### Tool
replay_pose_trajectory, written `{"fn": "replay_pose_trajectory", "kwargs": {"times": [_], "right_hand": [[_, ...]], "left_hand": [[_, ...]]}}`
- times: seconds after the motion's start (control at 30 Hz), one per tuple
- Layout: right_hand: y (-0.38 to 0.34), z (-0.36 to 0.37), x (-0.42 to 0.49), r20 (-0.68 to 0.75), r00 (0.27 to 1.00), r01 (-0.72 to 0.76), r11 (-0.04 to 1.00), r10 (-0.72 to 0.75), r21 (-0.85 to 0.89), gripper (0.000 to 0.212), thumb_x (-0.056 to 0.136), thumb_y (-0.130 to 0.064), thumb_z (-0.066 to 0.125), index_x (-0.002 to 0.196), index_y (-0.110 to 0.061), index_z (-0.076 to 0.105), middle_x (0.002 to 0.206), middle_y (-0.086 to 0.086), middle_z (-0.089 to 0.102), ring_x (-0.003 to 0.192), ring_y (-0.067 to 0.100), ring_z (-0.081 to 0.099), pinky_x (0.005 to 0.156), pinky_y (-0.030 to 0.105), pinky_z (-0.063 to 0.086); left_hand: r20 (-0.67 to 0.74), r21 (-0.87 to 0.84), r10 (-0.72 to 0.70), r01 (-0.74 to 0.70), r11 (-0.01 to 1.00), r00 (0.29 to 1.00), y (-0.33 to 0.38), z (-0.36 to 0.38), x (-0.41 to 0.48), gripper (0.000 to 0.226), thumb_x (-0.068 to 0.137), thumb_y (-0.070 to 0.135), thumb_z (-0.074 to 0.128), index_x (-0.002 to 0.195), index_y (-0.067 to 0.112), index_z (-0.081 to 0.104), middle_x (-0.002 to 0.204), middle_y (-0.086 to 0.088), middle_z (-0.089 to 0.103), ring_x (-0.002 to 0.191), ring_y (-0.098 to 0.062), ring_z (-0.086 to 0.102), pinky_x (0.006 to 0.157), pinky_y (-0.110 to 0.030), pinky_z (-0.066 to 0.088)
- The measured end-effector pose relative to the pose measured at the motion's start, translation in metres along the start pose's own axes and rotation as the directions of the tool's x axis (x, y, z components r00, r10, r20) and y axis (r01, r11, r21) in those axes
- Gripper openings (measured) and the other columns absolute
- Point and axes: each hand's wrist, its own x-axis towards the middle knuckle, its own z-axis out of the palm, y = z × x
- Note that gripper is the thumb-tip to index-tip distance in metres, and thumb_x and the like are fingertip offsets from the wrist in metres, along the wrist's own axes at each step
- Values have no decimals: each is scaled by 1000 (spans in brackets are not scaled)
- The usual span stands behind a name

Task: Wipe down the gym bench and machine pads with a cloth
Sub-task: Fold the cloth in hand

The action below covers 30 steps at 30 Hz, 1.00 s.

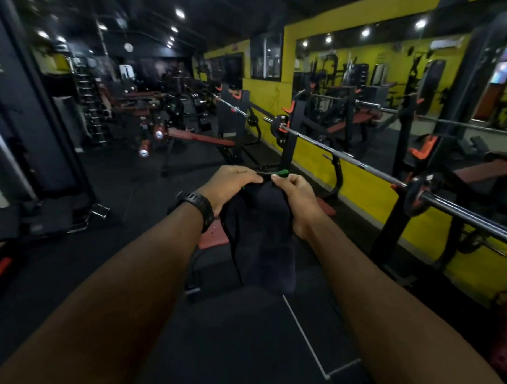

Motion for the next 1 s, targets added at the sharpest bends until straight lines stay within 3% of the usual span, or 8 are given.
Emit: {"fn": "replay_pose_trajectory", "kwargs": {"times": [0.13, 0.23, 0.4, 0.53, 0.63, 0.7, 0.83, 1.0], "right_hand": [[-6, 6, 50, -64, 998, -7, 989, 16, 145, 28, 98, -28, 66, 114, -7, 58, 113, 18, 71, 102, 31, 70, 90, 48, 59], [-8, 5, 82, -125, 992, -8, 988, 27, 152, 33, 99, -36, 65, 116, -8, 62, 111, 15, 71, 101, 30, 70, 89, 46, 60], [-2, -2, 121, -277, 958, -48, 996, 69, 81, 41, 97, -51, 62, 90, -10, 59, 94, 9, 66, 87, 23, 62, 81, 38, 54], [19, -5, 136, 46, 942, -335, 937, 332, 102, 56, 87, -60, 69, 114, -10, 72, 114, 15, 74, 100, 31, 72, 95, 46, 56], [36, -4, 144, 304, 841, -463, 886, 448, -25, 41, 91, -44, 69, 114, -10, 74, 107, 9, 76, 91, 24, 72, 79, 33, 57], [49, 2, 154, 341, 822, -438, 889, 456, -131, 37, 92, -32, 71, 122, -11, 68, 113, 8, 75, 94, 21, 72, 71, 32, 59], [68, 33, 191, 205, 912, -362, 932, 356, -12, 80, 92, -20, 74, 157, -15, 27, 117, 12, 66, 99, 24, 70, 73, 41, 61], [73, 87, 241, 32, 974, -225, 968, 223, 114, 45, 99, -21, 66, 138, -28, 46, 121, 10, 63, 98, 23, 69, 80, 41, 61]], "left_hand": [[138, -325, -111, 151, 934, 984, 0, -2, 25, 32, 100, 27, 53, 81, 18, 77, 84, -5, 74, 77, -20, 70, 69, -29, 54], [197, -305, -168, 224, 926, 966, -18, 4, 34, 27, 98, 15, 54, 118, 11, 72, 114, -11, 74, 103, -28, 70, 87, -38, 57], [-143, -309, -213, 161, 938, 967, -59, 16, 78, 27, 101, 13, 62, 123, -2, 66, 121, -19, 71, 114, -36, 67, 104, -52, 52], [-341, -391, -208, 64, 918, 917, -66, 23, 113, 23, 106, 19, 53, 115, 6, 69, 111, -16, 75, 100, -30, 73, 88, -46, 61], [-417, -409, -234, 49, 911, 878, -70, 14, 147, 25, 106, 25, 53, 115, 6, 65, 115, -19, 72, 103, -31, 71, 90, -48, 60], [-457, -405, -268, 70, 912, 848, -74, -2, 172, 29, 105, 28, 54, 121, 5, 60, 115, -20, 69, 100, -30, 69, 91, -52, 59], [-528, -422, -393, 169, 891, 753, -92, -47, 214, 33, 100, 19, 53, 130, 4, 54, 122, -12, 64, 104, -27, 66, 91, -40, 57], [-204, -481, -599, 454, 750, 774, -103, -91, 236, 48, 95, 42, 53, 125, 5, 58, 122, -14, 68, 109, -31, 65, 96, -44, 52]]}}
